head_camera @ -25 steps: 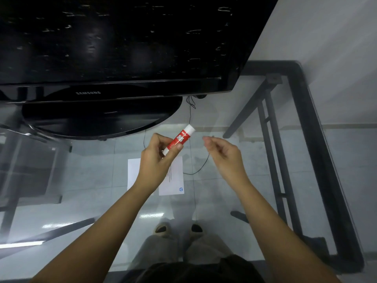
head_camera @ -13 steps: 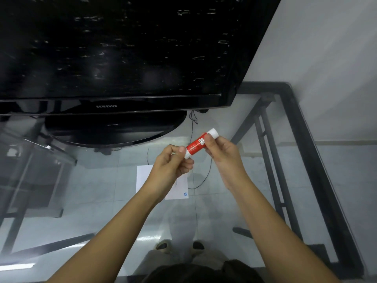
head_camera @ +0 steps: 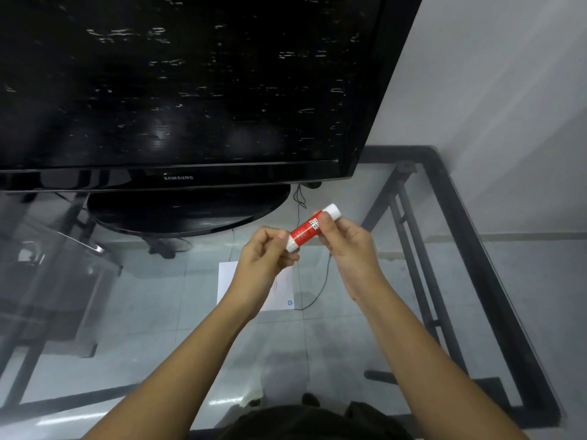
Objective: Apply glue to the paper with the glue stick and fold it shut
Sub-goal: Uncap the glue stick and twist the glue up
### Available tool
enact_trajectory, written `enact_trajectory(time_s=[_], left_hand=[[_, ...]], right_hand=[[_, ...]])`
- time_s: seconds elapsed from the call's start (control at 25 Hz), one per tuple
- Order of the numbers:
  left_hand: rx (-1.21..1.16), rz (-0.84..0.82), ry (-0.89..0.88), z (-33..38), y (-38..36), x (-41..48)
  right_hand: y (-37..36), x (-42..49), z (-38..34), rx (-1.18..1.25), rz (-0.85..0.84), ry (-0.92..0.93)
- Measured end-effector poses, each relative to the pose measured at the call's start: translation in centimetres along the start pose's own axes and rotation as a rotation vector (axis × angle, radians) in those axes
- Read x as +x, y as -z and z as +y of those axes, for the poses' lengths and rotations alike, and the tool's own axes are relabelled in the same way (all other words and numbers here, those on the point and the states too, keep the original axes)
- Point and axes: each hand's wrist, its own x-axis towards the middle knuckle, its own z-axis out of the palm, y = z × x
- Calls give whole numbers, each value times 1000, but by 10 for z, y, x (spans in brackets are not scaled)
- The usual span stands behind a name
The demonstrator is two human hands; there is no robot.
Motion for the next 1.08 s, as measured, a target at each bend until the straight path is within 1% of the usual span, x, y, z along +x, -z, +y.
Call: enact_trajectory(time_s=[0.04,0.08,0.12,0.2,0.24,0.28,0.32,0.36,0.44,0.48,0.52,0.56,0.6,0.72,0.76,0.8,0.84,0.88,0.92,1.0,1.04,1.08], left_hand=[[-44,-23,19,1,2,2],[-6,-19,-41,8,1,1],[195,13,-209,12,2,-2],[717,104,-689,8,10,-1],[938,128,-862,5,13,-1],[1060,156,-956,0,15,-1],[1019,179,-898,0,13,-2],[831,187,-699,3,10,-5],[296,70,-210,12,2,-12],[149,39,-104,8,3,-11],[78,13,-56,7,6,-7],[89,0,-55,11,6,-6],[139,1,-119,16,5,-7],[592,83,-458,15,11,-5],[699,121,-543,12,11,-5],[692,128,-535,10,11,-6],[546,108,-426,14,8,-8],[335,73,-278,16,5,-8],[163,53,-167,16,4,-7],[28,18,-98,11,7,-3],[8,-10,-100,14,9,-1],[81,-23,-165,18,9,-2]], right_hand=[[-1,-1,-1,-2,-2,11],[-2,-2,-3,-9,-1,20],[-4,-3,-4,-14,1,21],[-7,-5,-6,-2,0,10],[-8,-7,-6,0,-2,3],[-9,-8,-7,-7,-5,1],[-10,-10,-7,-12,-10,4],[-10,-10,-8,-8,-14,12],[-9,-11,-9,-3,-18,29],[-9,-11,-9,-12,-18,33],[-8,-11,-10,-21,-15,33],[-8,-11,-10,-29,-9,29],[-8,-11,-10,-34,-3,24],[-8,-10,-11,-30,-4,14],[-9,-10,-12,-24,-8,11],[-9,-10,-13,-17,-14,10],[-9,-9,-14,-14,-18,13],[-9,-8,-14,-19,-20,15],[-9,-8,-15,-27,-20,15],[-8,-7,-15,-36,-22,13],[-7,-7,-16,-38,-24,14],[-7,-8,-17,-41,-28,14]])
